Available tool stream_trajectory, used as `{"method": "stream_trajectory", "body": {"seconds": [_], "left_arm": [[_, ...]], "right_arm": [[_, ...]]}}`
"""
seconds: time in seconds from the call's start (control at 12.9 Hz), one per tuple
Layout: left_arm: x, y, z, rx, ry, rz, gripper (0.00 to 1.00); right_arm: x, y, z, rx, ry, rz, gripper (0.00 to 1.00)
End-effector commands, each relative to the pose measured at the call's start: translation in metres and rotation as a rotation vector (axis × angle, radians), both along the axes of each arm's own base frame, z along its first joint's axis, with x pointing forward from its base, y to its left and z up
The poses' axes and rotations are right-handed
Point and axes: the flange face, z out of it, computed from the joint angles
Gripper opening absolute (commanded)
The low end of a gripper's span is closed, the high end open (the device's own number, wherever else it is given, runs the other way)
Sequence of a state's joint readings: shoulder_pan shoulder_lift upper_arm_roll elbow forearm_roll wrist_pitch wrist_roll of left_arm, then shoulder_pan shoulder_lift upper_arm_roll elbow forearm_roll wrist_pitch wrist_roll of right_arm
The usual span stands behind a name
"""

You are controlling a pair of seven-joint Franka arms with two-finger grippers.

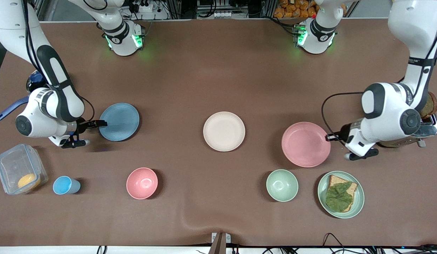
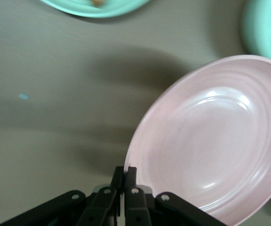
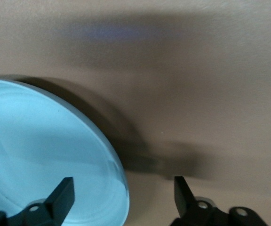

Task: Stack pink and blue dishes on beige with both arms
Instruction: 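Carry the pink plate onto the beige plate with the left gripper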

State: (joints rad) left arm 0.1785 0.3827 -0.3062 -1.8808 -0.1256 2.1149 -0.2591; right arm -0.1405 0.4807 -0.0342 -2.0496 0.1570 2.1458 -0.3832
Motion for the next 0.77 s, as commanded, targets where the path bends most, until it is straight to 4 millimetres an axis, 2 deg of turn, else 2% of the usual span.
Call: {"method": "stream_trajectory", "body": {"seconds": [0.0,0.08,0.23,0.31,0.39,0.7], "left_arm": [[-0.012,-0.071,0.029,-0.03,0.033,0.049,0.0],[-0.019,-0.102,0.032,-0.033,0.045,0.054,0.0],[-0.032,-0.155,0.035,-0.042,0.054,0.025,0.0],[-0.041,-0.181,0.027,-0.048,0.06,-0.007,0.0],[-0.046,-0.197,0.024,-0.055,0.055,-0.025,0.0],[-0.07,-0.263,-0.018,-0.065,0.059,0.01,0.0]], "right_arm": [[0.005,0.004,-0.001,0.028,0.003,-0.002,0.14],[0.004,0.006,-0.002,0.036,0.008,-0.008,0.0],[0.008,0.007,0.002,0.062,0.021,-0.028,0.0],[0.011,0.007,0.002,0.07,0.039,-0.026,0.0],[0.013,0.005,0.003,0.077,0.055,-0.03,0.0],[0.02,0.003,0.011,0.085,0.074,-0.031,0.0]]}}
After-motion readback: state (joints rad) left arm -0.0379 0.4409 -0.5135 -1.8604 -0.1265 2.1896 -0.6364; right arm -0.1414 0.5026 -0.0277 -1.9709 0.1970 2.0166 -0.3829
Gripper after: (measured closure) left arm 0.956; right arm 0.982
